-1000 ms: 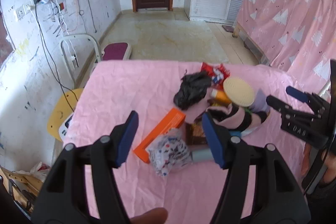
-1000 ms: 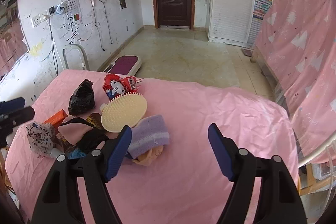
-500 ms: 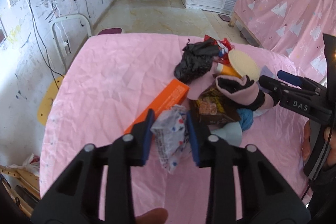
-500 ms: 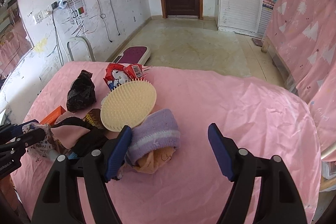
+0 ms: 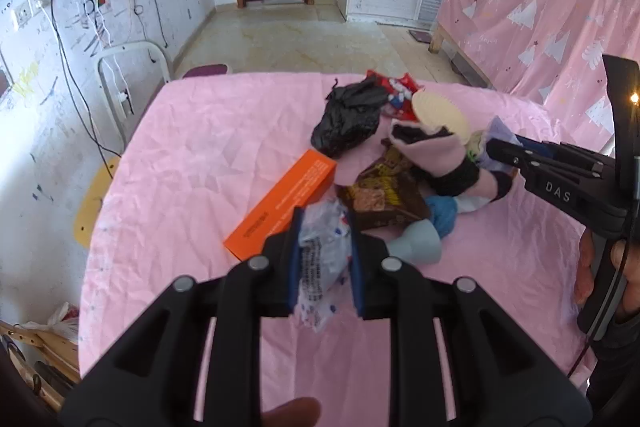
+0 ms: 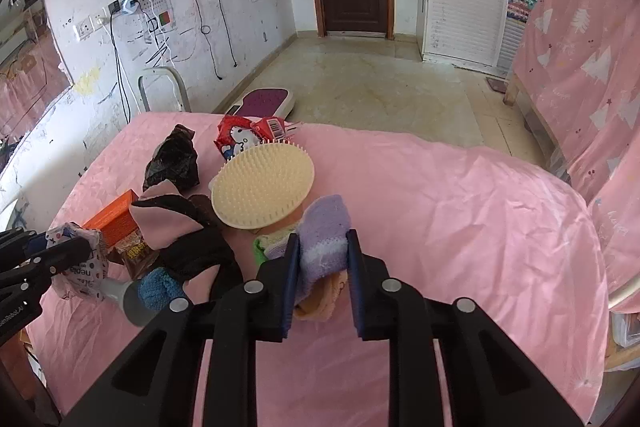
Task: Collect trash
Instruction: 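Grasp the lavender sock with the right tool while the left tool grasps the snack bag, then lower the lavender sock into the orange basin and open the right tool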
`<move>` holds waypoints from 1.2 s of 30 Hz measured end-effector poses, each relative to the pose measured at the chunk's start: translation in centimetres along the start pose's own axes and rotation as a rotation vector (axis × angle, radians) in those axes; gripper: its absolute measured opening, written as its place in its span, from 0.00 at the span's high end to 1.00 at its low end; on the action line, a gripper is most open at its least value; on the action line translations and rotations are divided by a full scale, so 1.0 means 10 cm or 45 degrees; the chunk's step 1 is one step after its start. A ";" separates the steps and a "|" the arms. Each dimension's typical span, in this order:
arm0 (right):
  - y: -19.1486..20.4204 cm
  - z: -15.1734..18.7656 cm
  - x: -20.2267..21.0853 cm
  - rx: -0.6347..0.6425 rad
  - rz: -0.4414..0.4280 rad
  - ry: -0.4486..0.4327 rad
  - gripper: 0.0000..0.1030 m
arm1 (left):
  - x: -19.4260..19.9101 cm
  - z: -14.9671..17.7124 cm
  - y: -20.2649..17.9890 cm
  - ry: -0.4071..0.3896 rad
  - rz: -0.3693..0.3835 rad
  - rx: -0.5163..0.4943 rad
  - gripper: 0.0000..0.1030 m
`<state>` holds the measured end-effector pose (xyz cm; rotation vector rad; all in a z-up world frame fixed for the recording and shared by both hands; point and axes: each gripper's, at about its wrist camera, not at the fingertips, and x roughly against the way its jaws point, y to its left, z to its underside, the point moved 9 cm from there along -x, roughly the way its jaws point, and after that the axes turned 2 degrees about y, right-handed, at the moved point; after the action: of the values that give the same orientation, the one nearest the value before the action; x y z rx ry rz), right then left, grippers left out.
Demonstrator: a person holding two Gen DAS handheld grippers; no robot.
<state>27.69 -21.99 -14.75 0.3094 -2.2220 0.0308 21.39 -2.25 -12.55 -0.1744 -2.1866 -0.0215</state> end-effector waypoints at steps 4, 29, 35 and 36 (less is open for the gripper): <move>-0.06 0.01 0.14 -0.026 -0.009 -0.024 0.89 | 0.14 -0.02 -0.07 -0.036 -0.007 -0.014 0.82; -0.92 0.33 1.36 -0.172 0.034 -0.286 0.89 | 0.82 -0.24 -1.15 -0.220 -0.004 -0.204 0.81; -1.30 0.52 1.58 -0.243 0.071 -0.344 0.89 | 0.87 -0.29 -1.67 -0.238 0.015 -0.302 0.81; -1.38 0.57 1.62 -0.258 0.076 -0.352 0.89 | 0.87 -0.30 -1.77 -0.237 0.023 -0.319 0.81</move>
<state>16.92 -39.57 -6.85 0.1418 -2.4829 -0.2162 16.46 -18.95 -2.94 -0.3497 -2.3630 -0.2802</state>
